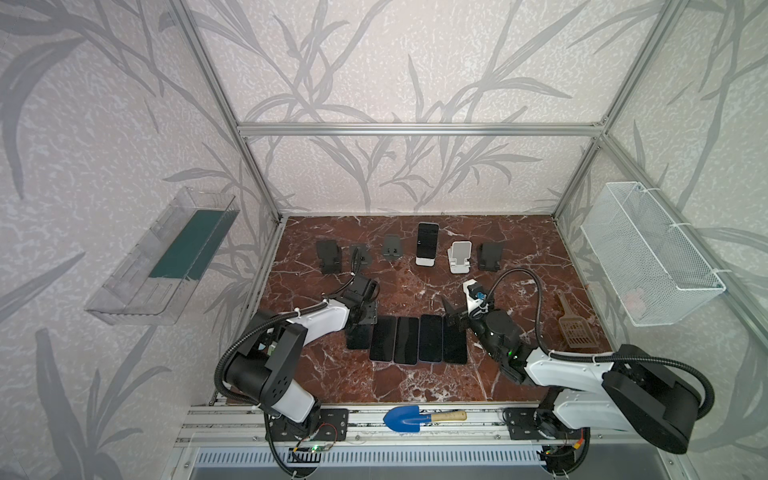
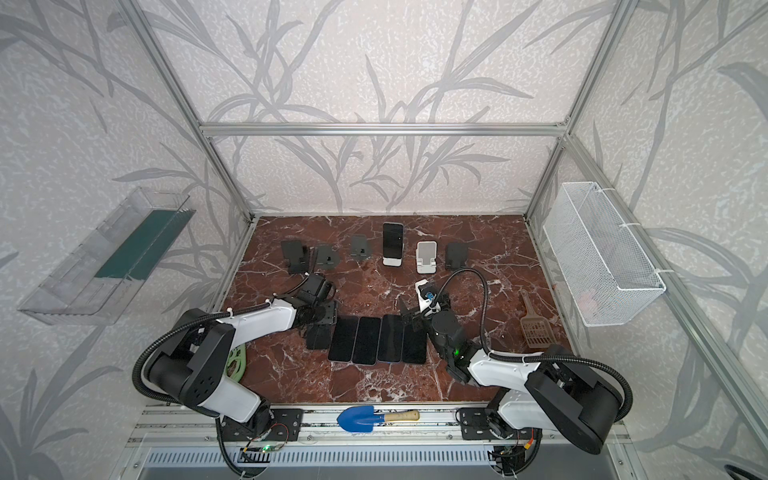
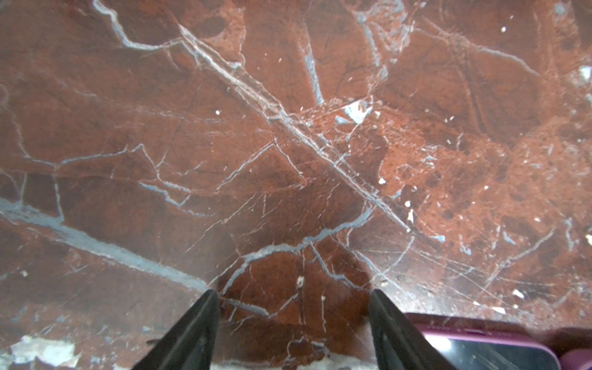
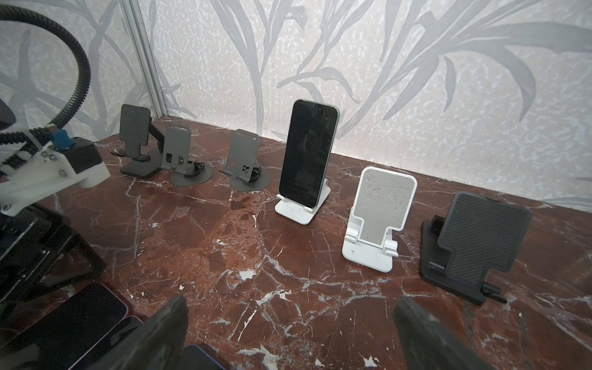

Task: Remove the phone from the phone stand
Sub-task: Place the phone at the middle-left of the table.

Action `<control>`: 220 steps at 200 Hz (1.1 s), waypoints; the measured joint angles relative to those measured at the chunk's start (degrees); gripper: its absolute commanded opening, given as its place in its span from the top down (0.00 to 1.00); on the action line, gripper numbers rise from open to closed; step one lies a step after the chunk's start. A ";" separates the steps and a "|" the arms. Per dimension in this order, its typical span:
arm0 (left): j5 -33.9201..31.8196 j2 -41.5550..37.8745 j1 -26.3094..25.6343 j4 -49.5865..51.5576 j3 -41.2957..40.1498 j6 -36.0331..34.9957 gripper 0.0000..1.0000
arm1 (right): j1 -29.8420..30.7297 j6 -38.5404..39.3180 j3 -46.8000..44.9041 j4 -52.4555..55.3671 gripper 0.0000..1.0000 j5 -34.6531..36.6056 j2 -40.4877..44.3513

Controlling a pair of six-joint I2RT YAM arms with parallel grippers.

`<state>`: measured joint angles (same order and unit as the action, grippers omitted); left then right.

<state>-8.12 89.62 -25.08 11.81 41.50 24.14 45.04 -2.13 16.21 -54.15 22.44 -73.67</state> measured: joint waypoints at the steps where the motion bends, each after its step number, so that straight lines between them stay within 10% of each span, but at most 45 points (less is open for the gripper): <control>1: 0.00 0.00 0.00 0.00 0.00 0.00 0.40 | 0.00 0.00 0.00 0.02 0.01 0.00 0.00; 220: -0.31 1.75 0.00 -2.38 0.92 -0.11 0.25 | 0.00 0.02 0.00 0.00 0.01 0.02 0.00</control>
<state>-8.43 91.37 -25.08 9.43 42.41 24.03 45.04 -2.11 16.21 -54.15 22.46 -73.67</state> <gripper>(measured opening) 0.762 0.991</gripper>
